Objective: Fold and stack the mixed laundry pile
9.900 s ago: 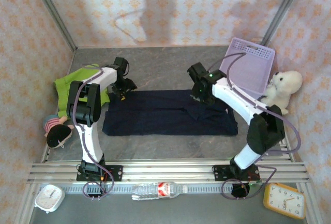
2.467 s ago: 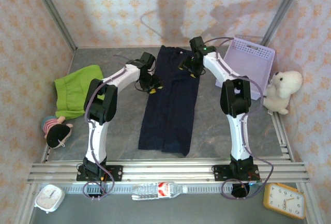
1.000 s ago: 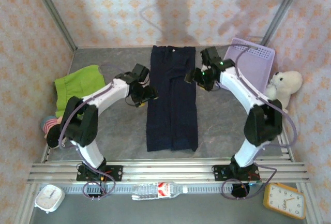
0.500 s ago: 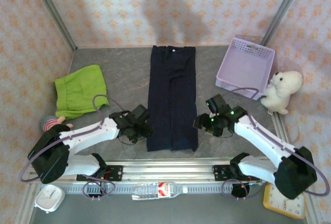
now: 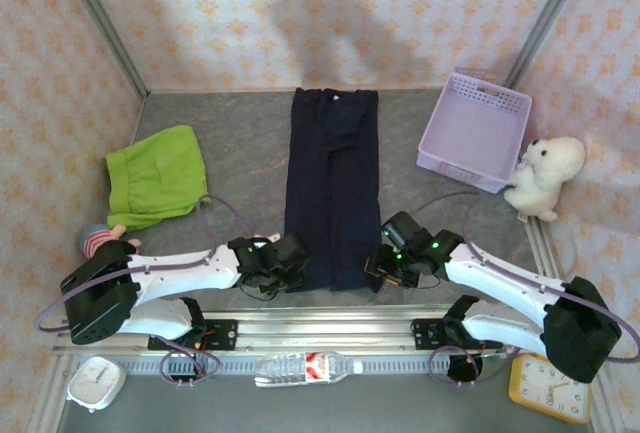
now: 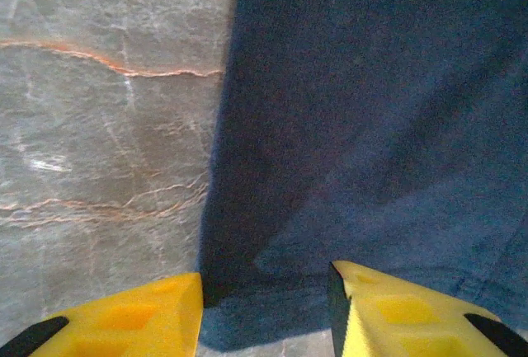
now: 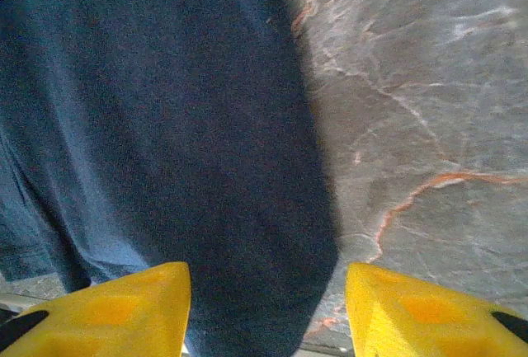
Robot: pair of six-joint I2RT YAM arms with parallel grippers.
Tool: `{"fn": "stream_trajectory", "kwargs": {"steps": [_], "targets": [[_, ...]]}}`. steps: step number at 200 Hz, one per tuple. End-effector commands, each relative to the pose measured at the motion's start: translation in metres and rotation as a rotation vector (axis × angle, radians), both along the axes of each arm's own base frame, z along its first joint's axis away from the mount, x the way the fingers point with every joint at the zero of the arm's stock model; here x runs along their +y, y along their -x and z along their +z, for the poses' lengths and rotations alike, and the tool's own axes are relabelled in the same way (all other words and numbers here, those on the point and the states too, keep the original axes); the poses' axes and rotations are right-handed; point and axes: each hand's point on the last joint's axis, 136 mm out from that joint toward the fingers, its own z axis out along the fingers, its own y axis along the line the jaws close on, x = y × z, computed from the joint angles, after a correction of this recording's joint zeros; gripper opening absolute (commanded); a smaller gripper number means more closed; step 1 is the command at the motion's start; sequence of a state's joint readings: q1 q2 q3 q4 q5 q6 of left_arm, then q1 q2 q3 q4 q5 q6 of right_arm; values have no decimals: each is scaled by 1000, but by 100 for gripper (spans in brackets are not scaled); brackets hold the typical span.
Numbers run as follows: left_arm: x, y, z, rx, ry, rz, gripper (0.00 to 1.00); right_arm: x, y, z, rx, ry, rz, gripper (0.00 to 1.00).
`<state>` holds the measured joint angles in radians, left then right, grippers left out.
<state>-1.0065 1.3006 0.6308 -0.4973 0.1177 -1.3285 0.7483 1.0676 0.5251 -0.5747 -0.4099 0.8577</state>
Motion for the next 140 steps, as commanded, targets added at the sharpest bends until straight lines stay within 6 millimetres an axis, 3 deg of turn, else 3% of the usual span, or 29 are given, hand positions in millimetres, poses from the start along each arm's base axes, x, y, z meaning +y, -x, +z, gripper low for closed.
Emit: {"fn": "stream_trajectory", "kwargs": {"steps": [1, 41, 85, 114, 140], "targets": [[-3, -11, -4, -43, -14, 39, 46, 4, -2, -13, -8, 30, -18, 51], [-23, -16, -7, -33, -54, -11, 42, 3, -1, -22, -4, 75, -9, 47], [-19, -16, -17, -14, -111, -8, 18, 3, -8, -20, -36, 88, 1, 0], [-16, -21, -4, -34, -140, -20, 3, 6, -16, -12, -67, 89, 0, 0], [-18, -32, 23, -85, -130, -24, 0, 3, -24, 5, -118, 109, 1, 0]]}}
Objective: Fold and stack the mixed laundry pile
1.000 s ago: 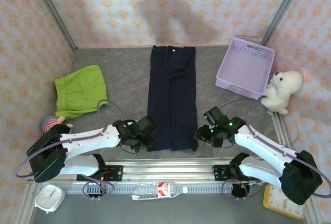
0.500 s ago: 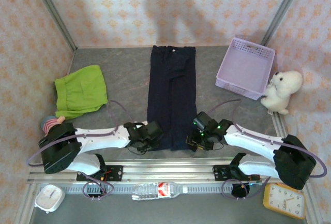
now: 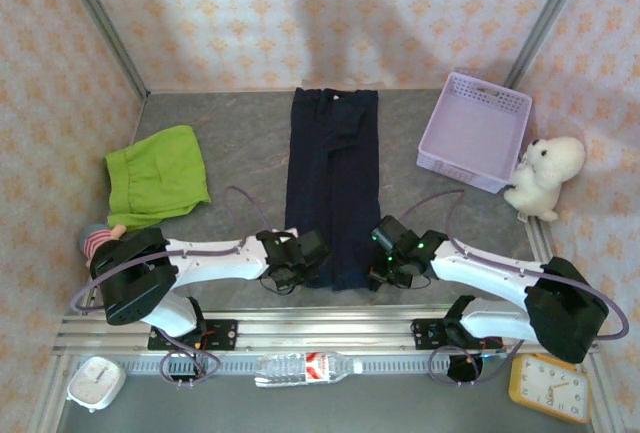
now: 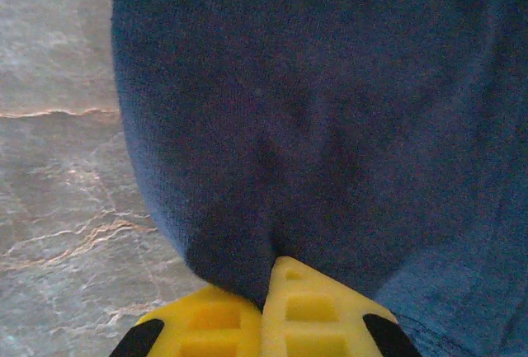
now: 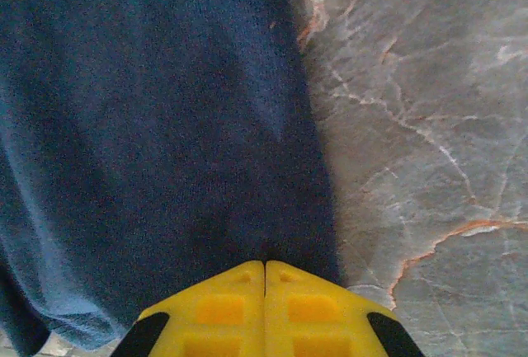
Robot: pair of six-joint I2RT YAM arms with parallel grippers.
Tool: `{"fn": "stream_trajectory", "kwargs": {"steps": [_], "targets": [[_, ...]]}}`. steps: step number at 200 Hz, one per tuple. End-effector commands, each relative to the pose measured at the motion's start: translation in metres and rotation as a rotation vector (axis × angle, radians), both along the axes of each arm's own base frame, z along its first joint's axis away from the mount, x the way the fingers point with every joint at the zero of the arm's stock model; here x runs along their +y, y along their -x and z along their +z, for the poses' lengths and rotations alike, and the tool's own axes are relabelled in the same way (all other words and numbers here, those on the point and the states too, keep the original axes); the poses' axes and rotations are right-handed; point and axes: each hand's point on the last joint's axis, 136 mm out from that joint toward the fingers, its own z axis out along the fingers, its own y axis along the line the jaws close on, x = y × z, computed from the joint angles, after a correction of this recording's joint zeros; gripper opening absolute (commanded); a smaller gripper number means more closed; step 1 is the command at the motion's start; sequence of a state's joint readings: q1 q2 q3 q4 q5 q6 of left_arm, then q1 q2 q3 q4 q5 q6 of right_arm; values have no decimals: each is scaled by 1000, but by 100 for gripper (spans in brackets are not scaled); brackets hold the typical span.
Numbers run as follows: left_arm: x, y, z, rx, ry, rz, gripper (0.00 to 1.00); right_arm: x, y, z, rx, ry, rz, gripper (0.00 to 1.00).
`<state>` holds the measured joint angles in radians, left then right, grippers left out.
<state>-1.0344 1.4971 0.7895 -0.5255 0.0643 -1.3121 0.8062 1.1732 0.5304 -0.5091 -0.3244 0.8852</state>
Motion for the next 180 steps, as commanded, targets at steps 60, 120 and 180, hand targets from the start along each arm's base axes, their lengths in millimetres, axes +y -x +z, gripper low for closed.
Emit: {"fn": "stream_trajectory", "kwargs": {"steps": [60, 120, 180], "targets": [[16, -51, 67, -124, -10, 33, 0, -3, -47, 59, -184, 26, -35, 0], [19, -71, 78, -140, 11, 55, 0, 6, -69, 69, -180, 19, -22, 0], [27, -116, 101, -181, 52, 96, 0, 4, -113, 99, -246, -3, -92, 0]]}}
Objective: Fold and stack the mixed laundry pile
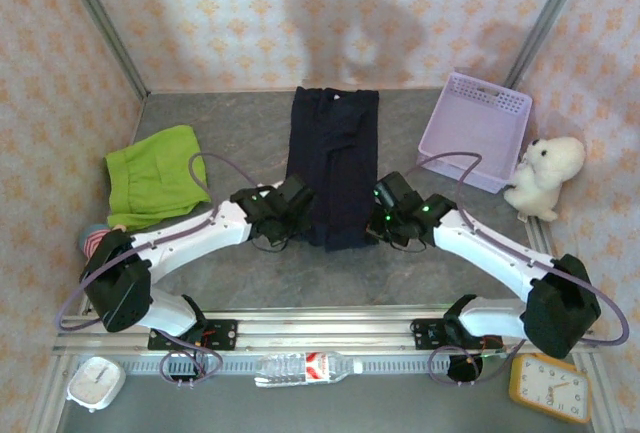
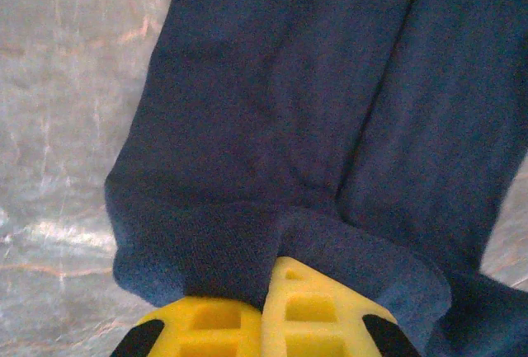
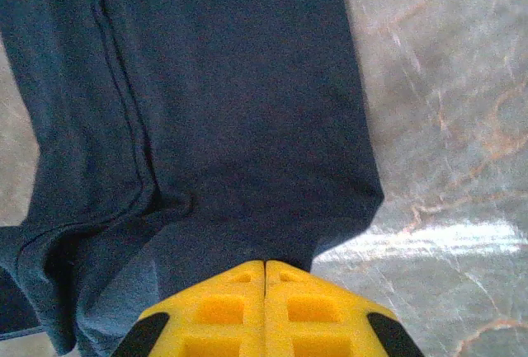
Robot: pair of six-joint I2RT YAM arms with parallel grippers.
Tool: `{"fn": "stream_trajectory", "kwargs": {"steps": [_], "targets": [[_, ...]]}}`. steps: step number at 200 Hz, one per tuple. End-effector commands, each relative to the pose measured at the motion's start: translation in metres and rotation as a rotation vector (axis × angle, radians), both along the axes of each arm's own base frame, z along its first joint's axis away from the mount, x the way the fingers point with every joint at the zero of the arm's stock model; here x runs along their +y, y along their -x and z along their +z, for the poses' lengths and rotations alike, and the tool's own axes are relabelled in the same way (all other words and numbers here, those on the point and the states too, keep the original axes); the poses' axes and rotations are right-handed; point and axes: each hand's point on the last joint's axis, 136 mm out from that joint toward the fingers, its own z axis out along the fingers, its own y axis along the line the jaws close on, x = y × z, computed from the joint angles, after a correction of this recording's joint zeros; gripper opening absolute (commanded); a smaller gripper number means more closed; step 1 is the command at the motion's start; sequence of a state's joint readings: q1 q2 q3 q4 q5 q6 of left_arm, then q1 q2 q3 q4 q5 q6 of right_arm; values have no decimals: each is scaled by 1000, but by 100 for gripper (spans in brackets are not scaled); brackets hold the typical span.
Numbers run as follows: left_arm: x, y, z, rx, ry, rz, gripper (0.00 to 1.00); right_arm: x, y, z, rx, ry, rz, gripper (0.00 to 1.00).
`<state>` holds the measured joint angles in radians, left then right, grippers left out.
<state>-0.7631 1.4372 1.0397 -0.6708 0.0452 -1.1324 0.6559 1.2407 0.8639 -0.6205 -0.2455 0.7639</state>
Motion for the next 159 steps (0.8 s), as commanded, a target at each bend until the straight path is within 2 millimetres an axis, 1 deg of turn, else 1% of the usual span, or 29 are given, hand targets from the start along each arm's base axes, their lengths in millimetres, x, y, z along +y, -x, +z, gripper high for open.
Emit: {"fn": "stream_trajectory", "kwargs": {"steps": [1, 24, 40, 56, 81, 89, 91, 103, 104, 114, 117, 120, 123, 124, 125, 126, 128, 130, 132, 135, 139, 142, 145, 159], "targets": [[4, -25, 15, -31, -13, -10, 0, -4, -25, 15, -43, 14, -24, 0], [1, -50, 20, -25, -4, -23, 0, -2, -54, 22, -39, -4, -41, 0], [-1, -74, 23, -21, 12, -26, 0, -1, -75, 22, -28, -9, -50, 0], [0, -99, 19, -2, 21, -23, 0, -1, -100, 20, -20, -18, -71, 0], [3, -143, 12, 19, 41, -15, 0, -1, -148, 14, -13, -35, -110, 0], [5, -158, 14, 10, 52, -11, 0, 0, -165, 11, -12, -47, -122, 0], [6, -161, 5, 29, 44, -9, 0, 0, -170, 12, -16, -51, -125, 0], [7, -187, 0, 35, 64, -5, 0, -1, -197, 5, -6, -46, -146, 0], [6, -189, 0, 36, 66, -6, 0, -1, -197, 5, -6, -46, -146, 0], [5, -209, -2, 41, 89, -13, 0, -2, -220, 6, -24, -45, -159, 0], [5, -215, -5, 48, 90, -14, 7, -5, -228, 4, -29, -32, -169, 0], [6, -219, -7, 56, 91, -13, 17, -7, -232, 2, -28, -23, -178, 0], [6, -224, -8, 61, 91, -15, 30, -12, -239, 1, -26, -2, -197, 8], [6, -226, -8, 61, 91, -16, 32, -12, -239, 1, -26, -2, -197, 8], [6, -227, -9, 63, 91, -16, 35, -15, -242, 1, -22, 9, -207, 13], [6, -229, -9, 66, 92, -18, 40, -16, -244, 2, -21, 13, -212, 16], [5, -231, -11, 72, 95, -23, 47, -19, -246, 0, -13, 23, -219, 23], [4, -234, -8, 67, 100, -28, 53, -21, -247, -1, -7, 29, -225, 30], [4, -237, -10, 75, 101, -31, 56, -22, -251, 0, -7, 32, -231, 37], [5, -241, -10, 77, 101, -34, 60, -25, -255, 0, -5, 37, -239, 53], [5, -244, -10, 84, 98, -42, 64, -27, -259, 3, -7, 41, -247, 66], [5, -246, -10, 88, 97, -49, 65, -27, -263, 5, -14, 42, -250, 70], [5, -249, -9, 89, 99, -54, 66, -27, -265, 7, -24, 42, -250, 71], [4, -256, -2, 79, 100, -72, 67, -21, -274, 21, -69, 16, -233, 70]]}}
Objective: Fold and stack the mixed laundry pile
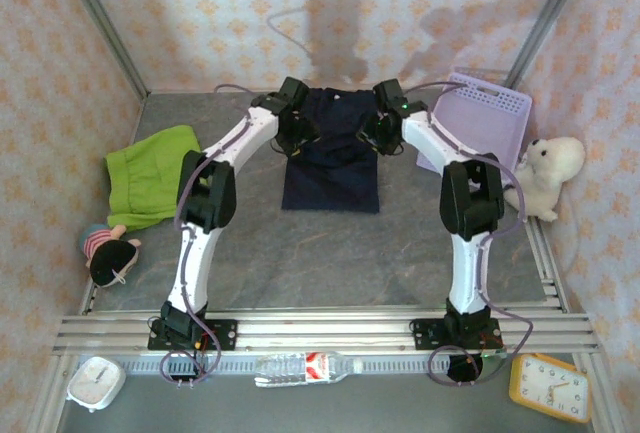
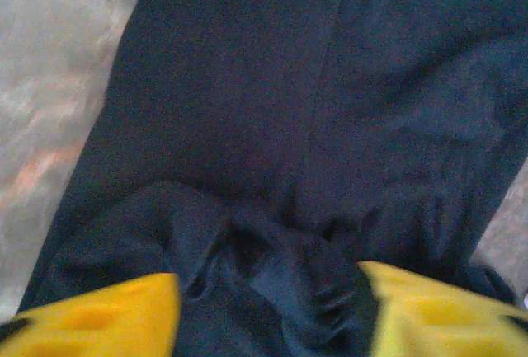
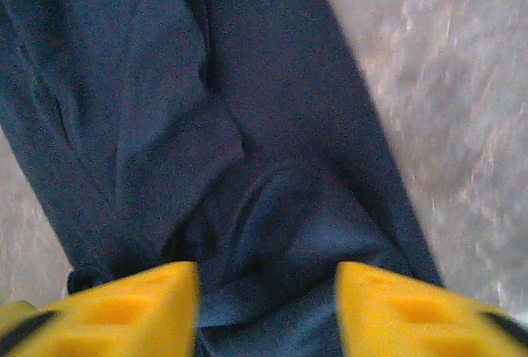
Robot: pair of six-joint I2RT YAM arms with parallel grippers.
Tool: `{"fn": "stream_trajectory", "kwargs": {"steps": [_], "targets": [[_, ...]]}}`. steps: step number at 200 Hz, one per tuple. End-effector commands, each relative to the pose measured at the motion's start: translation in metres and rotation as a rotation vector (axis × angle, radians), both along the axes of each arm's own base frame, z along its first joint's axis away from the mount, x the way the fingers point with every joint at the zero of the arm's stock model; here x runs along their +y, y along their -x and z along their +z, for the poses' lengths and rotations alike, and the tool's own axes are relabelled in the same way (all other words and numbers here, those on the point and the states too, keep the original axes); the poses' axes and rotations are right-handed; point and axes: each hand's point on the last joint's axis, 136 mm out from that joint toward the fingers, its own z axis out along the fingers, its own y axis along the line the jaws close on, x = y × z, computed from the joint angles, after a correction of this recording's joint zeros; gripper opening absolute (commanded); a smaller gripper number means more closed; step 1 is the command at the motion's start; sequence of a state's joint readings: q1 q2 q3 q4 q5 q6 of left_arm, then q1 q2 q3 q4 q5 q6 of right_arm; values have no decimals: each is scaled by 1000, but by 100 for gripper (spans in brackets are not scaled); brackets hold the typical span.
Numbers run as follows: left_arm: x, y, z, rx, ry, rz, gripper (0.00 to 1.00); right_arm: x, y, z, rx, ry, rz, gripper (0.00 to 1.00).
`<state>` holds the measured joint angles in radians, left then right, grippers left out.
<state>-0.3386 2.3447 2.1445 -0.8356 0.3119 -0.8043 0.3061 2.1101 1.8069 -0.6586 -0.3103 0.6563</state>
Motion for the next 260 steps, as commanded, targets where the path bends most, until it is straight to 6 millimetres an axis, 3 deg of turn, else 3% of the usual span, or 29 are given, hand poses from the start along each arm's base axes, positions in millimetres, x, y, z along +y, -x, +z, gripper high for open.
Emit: {"fn": "stream_trajectory", "kwargs": {"steps": [1, 16, 30, 55, 69, 88, 126, 144, 162, 179, 207, 260], "targets": [[0, 11, 18, 48, -2, -89, 67, -9, -7, 22, -29, 41, -7, 70], [-1, 10, 29, 20, 4, -108, 68, 0, -4, 30, -45, 34, 34, 64], [-4, 16, 35, 17, 24, -134, 67, 10, 8, 29, -27, 51, 83, 53], [-10, 39, 28, 50, 92, -153, 58, 36, 41, 9, 34, 48, 169, 34], [-9, 56, 16, 82, 102, -151, 50, 48, 59, -5, 69, 36, 197, 26], [-6, 74, -2, 120, 107, -142, 41, 60, 71, -22, 94, -24, 202, 23], [-14, 98, -43, 214, 99, -134, 37, 51, 55, -50, 132, -14, 142, 23], [-6, 108, -63, 262, 39, -107, 36, 34, 48, -63, 162, 20, 67, 30], [6, 120, -80, 304, -15, -71, 36, 27, 49, -72, 178, 21, 39, 47], [14, 131, -89, 327, -44, -60, 38, 26, 62, -82, 215, 26, 48, 63], [16, 152, -96, 347, -88, -73, 41, 22, 92, -99, 272, 30, 68, 76], [6, 200, -102, 363, -134, -76, 46, 18, 150, -110, 311, 59, 106, 79]]}}
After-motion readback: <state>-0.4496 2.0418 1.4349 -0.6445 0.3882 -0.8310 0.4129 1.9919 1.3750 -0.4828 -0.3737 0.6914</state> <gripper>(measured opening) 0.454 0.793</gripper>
